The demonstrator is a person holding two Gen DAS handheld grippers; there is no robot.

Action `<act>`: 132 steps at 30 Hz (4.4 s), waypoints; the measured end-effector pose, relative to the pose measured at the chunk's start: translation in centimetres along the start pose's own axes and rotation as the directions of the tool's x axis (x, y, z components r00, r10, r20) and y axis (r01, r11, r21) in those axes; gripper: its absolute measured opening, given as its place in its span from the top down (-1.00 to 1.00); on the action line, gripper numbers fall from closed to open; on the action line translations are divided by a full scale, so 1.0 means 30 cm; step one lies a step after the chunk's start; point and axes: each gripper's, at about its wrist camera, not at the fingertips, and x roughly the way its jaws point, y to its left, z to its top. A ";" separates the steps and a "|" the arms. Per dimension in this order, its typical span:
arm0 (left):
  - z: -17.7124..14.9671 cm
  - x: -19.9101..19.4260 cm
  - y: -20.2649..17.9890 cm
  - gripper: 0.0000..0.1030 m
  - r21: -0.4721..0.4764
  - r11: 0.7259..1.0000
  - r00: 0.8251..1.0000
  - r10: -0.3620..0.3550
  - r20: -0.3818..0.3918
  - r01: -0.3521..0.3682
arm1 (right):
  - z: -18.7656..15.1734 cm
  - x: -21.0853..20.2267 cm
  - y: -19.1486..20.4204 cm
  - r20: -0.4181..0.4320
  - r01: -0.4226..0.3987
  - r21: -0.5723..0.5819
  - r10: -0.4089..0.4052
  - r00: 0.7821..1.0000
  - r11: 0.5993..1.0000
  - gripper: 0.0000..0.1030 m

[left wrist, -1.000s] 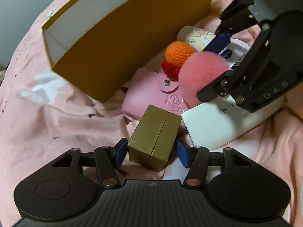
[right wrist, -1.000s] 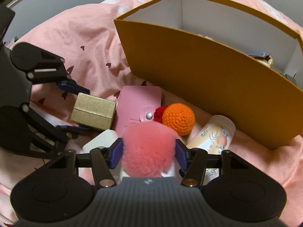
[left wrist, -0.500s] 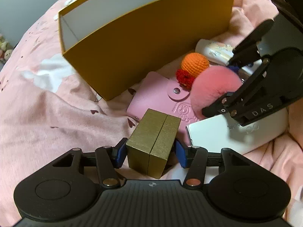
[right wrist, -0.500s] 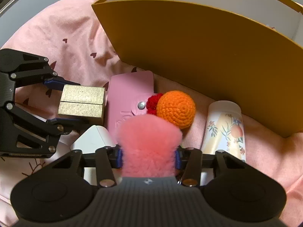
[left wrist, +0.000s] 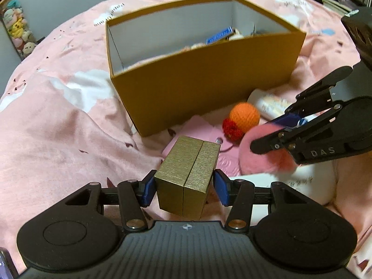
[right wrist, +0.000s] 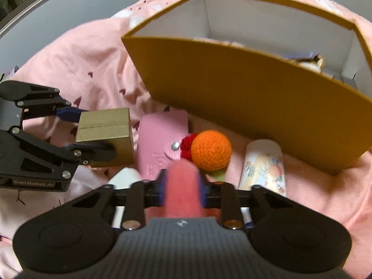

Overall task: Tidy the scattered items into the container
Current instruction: 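Grasp the gold gift box with the left gripper while the right grasps the pink pompom, then carry the gold box and pink pompom over the orange box and lower them, then open both grippers to drop the gold box and pompom into the box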

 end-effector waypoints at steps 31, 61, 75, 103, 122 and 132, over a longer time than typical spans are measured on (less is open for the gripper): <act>-0.006 -0.030 -0.006 -0.17 -0.036 0.999 1.000 -0.003 0.028 0.004 | -0.077 0.123 -0.001 -0.168 0.029 -0.006 -0.029 0.985 1.000 0.10; 0.201 -0.225 0.037 -0.17 -0.036 0.998 0.966 -0.046 0.254 0.057 | 0.113 -0.307 -0.047 0.251 -0.034 -0.029 0.040 0.967 0.999 0.11; 0.406 -0.172 0.183 -0.17 -0.014 0.998 0.953 0.066 0.296 -0.065 | 0.385 -0.149 -0.097 0.293 -0.067 -0.087 0.090 0.952 0.994 0.11; 0.651 0.140 0.273 -0.16 0.002 1.000 0.986 0.004 0.165 -0.005 | 0.465 0.077 -0.151 0.113 -0.224 -0.027 0.226 0.968 0.974 -0.07; 0.700 0.418 0.190 -0.10 -0.178 0.952 0.967 0.239 -0.082 -0.250 | 0.424 0.013 -0.293 0.227 -0.081 0.070 0.063 0.972 0.994 -0.21; 0.707 0.418 0.184 -0.09 -0.119 0.956 0.959 0.252 -0.128 -0.267 | 0.393 0.003 -0.309 0.228 -0.069 0.088 0.047 0.972 0.994 -0.21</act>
